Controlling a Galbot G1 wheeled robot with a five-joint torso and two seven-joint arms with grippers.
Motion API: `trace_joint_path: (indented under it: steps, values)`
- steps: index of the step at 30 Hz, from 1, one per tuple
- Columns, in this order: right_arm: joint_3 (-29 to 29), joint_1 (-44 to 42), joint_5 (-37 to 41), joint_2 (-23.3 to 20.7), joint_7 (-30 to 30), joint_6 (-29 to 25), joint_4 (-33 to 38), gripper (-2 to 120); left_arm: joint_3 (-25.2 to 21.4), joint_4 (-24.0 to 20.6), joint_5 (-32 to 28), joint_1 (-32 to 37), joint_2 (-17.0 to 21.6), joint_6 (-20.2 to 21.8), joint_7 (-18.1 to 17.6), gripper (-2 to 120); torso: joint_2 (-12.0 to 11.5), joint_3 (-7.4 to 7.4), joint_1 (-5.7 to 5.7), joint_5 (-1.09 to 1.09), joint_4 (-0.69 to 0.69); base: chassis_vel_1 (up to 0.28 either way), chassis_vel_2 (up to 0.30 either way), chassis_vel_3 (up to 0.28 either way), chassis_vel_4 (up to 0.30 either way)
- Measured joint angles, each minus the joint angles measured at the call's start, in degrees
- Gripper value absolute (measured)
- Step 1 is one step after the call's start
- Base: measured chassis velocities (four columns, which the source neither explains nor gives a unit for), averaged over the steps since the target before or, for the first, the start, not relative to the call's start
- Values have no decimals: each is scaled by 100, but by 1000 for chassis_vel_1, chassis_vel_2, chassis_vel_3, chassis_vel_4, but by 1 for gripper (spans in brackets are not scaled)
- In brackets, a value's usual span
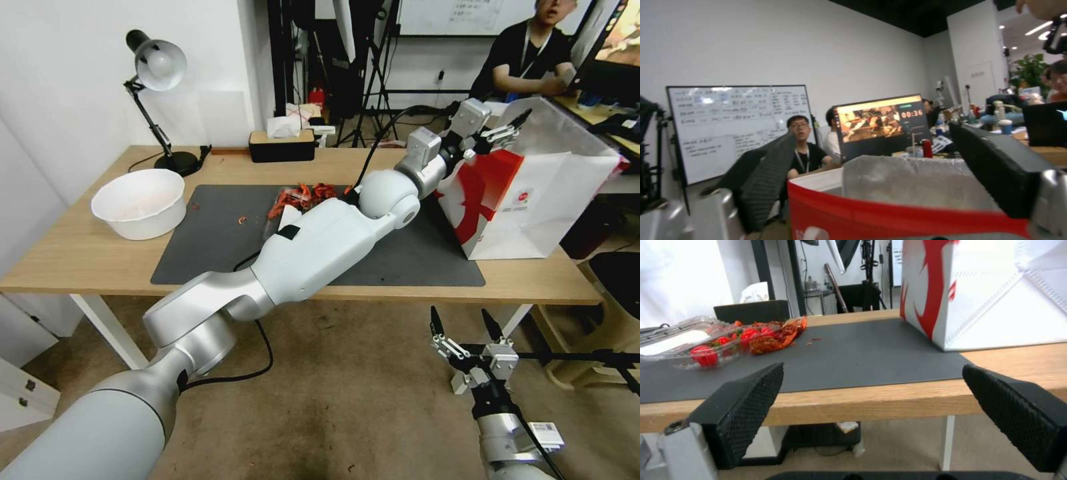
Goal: Pick up the trash from the table and place it into the takeout bag.
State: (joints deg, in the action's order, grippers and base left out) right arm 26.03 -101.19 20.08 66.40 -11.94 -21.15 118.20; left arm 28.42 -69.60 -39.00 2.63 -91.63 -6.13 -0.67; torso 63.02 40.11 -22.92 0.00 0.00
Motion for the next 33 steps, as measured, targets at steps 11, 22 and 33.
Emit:
trace_joint_path:
  steps: [11,22,33]
  values:
    - [-9,47,22,-9,0,-2,-33,100,-467,-1069,126,819,839,209,-461,100,0,0,0,-1,0,0,0,0,0]
    - [-7,17,20,-23,0,40,72,100,-1496,-2644,981,2439,1925,1156,-1682,100,1,-1,0,-2,0,0,0,0,0]
    - [61,-25,25,-81,39,1,164,100,-2755,-3706,1512,4283,2644,1462,-1863,100,0,-1,1,-1,1,0,0,0,0]
